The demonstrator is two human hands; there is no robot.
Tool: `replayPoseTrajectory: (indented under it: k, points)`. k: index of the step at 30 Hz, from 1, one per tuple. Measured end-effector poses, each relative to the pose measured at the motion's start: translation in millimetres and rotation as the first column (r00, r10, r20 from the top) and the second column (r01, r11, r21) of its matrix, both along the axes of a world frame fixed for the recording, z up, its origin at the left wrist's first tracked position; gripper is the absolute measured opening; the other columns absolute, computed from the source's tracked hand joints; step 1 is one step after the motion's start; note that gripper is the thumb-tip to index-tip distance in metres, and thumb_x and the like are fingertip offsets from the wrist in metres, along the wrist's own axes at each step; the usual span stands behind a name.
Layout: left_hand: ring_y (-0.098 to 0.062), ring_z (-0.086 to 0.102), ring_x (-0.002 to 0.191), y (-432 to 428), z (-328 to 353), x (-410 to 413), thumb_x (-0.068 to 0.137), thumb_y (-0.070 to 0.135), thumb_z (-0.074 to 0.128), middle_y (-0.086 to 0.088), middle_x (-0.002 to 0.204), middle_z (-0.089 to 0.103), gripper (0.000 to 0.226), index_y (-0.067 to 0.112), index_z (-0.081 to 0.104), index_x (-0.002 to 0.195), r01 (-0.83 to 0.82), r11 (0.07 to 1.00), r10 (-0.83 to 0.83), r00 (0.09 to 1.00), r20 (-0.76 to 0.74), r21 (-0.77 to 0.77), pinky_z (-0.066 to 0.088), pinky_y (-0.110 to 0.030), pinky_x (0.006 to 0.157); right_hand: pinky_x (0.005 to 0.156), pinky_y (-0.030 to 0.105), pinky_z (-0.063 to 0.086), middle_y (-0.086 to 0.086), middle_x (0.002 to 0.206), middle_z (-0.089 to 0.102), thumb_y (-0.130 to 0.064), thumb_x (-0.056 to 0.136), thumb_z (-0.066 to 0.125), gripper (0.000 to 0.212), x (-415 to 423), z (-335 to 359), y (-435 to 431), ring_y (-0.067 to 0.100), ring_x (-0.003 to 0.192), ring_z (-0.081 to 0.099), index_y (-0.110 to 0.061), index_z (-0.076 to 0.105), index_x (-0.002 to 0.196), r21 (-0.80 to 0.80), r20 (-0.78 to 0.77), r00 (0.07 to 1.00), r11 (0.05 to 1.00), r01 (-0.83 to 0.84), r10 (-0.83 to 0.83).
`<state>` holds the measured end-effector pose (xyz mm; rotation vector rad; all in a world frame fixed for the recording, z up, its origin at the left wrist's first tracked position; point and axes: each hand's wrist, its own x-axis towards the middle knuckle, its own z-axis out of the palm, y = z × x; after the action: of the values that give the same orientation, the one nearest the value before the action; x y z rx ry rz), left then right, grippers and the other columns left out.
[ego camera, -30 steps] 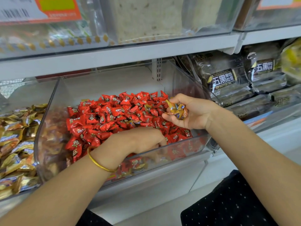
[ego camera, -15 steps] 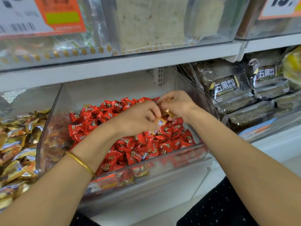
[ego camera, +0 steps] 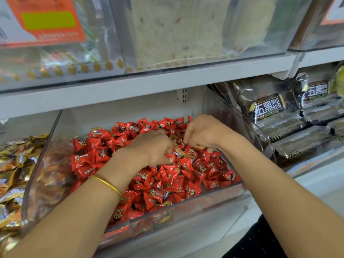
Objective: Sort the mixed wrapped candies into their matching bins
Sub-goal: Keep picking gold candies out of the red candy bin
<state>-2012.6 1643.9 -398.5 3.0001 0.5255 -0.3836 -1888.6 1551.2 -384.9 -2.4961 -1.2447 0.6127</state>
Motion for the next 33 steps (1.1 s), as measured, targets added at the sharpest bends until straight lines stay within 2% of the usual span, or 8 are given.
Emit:
replayPoseTrajectory:
  k: [5, 8, 11, 14, 17, 20, 25, 33]
  points:
    - [-0.018, 0.049, 0.077, 10.9, 8.0, -5.0, 0.082, 0.029, 0.069, -0.001, 0.081, 0.048, 0.02, 0.009, 0.066, 0.08, -0.057, 0.989, 0.042, 0.993, -0.111, -0.139, 0.046, -0.032, 0.076, 0.041, 0.021, 0.049, -0.006, 0.076, 0.062, -0.005, 0.078, 0.071, 0.024, -6.0, -8.1, 7.9, 0.013, 0.062, 0.059, -0.016, 0.073, 0.099, -0.122, -0.029, 0.993, 0.985, -0.121, 0.118]
    - [-0.019, 0.04, 0.056, 11.5, 6.7, -1.1, 0.09, 0.04, 0.057, -0.005, 0.063, 0.042, 0.048, 0.011, 0.046, 0.053, -0.107, 0.982, 0.106, 0.994, -0.019, -0.158, 0.035, -0.03, 0.057, 0.051, 0.023, 0.047, 0.002, 0.105, 0.065, -0.008, 0.079, 0.071, 0.033, -8.3, -13.3, 6.6, 0.016, 0.075, 0.057, -0.014, 0.068, 0.111, -0.251, 0.06, 0.985, 0.957, -0.144, 0.164]
    - [-0.019, 0.058, 0.086, 6.6, 1.5, 5.5, 0.091, 0.032, 0.057, -0.002, 0.095, 0.059, 0.018, 0.017, 0.067, 0.093, -0.078, 0.997, 0.078, 0.959, 0.271, -0.013, 0.047, -0.031, 0.074, 0.063, 0.03, 0.05, 0.003, 0.115, 0.062, -0.013, 0.078, 0.075, 0.043, -11.6, -16.6, 4.3, 0.021, 0.083, 0.058, -0.015, 0.064, 0.119, -0.313, 0.12, 0.972, 0.937, -0.156, 0.202]
    - [-0.02, 0.053, 0.108, 4.9, -5.9, 15.7, 0.09, 0.027, 0.057, 0.0, 0.121, 0.048, 0.04, 0.025, 0.052, 0.13, -0.024, 0.998, 0.009, 0.963, 0.268, 0.052, 0.046, -0.033, 0.085, 0.059, 0.025, 0.049, -0.004, 0.097, 0.059, -0.017, 0.077, 0.076, 0.038, -11.9, -18.6, 1.3, 0.014, 0.071, 0.056, -0.018, 0.065, 0.114, -0.323, 0.077, 0.97, 0.926, -0.195, 0.231]
    - [-0.021, 0.053, 0.105, 1.2, -10.6, 25.8, 0.089, 0.04, 0.057, -0.001, 0.117, 0.047, 0.043, 0.02, 0.05, 0.126, -0.032, 0.992, 0.011, 0.986, 0.168, 0.126, 0.043, -0.032, 0.075, 0.047, 0.016, 0.044, -0.006, 0.077, 0.057, -0.014, 0.078, 0.075, 0.018, -4.8, -19.4, -2.3, 0.012, 0.065, 0.056, -0.016, 0.071, 0.095, -0.242, 0.032, 0.986, 0.958, -0.154, 0.166]
    - [-0.021, 0.053, 0.103, 0.2, -13.1, 30.6, 0.085, 0.046, 0.061, 0.0, 0.114, 0.049, 0.047, 0.024, 0.049, 0.124, -0.046, 0.992, 0.029, 0.99, 0.139, 0.121, 0.042, -0.029, 0.07, 0.06, 0.028, 0.057, 0.004, 0.091, 0.065, -0.01, 0.081, 0.07, 0.008, 0.3, -18.1, -3.2, 0.021, 0.075, 0.065, -0.013, 0.07, 0.089, -0.119, 0.016, 0.999, 0.992, -0.041, 0.043]
    - [-0.023, 0.052, 0.113, -0.9, -18.9, 32.6, 0.084, 0.044, 0.062, -0.001, 0.121, 0.05, 0.052, 0.033, 0.045, 0.133, -0.008, 1.0, 0.009, 0.995, 0.101, -0.012, 0.046, -0.032, 0.08, 0.076, 0.036, 0.056, 0.009, 0.102, 0.063, -0.007, 0.083, 0.055, 0.02, 1.3, -16.8, -1.7, 0.027, 0.087, 0.063, -0.011, 0.067, 0.097, 0.079, 0.158, 0.979, 0.99, 0.119, -0.13]
    - [-0.018, 0.047, 0.121, -7.8, -20.4, 35.4, 0.082, 0.05, 0.062, 0.005, 0.132, 0.047, 0.054, 0.043, 0.045, 0.133, 0.025, 0.99, -0.015, 0.997, 0.07, -0.142, 0.042, -0.03, 0.091, 0.065, 0.03, 0.044, 0.009, 0.098, 0.062, -0.015, 0.088, 0.055, 0.004, -8.2, 3.9, -23.4, 0.029, 0.091, 0.062, -0.013, 0.058, 0.088, 0.194, 0.328, 0.935, 0.978, 0.074, -0.136]
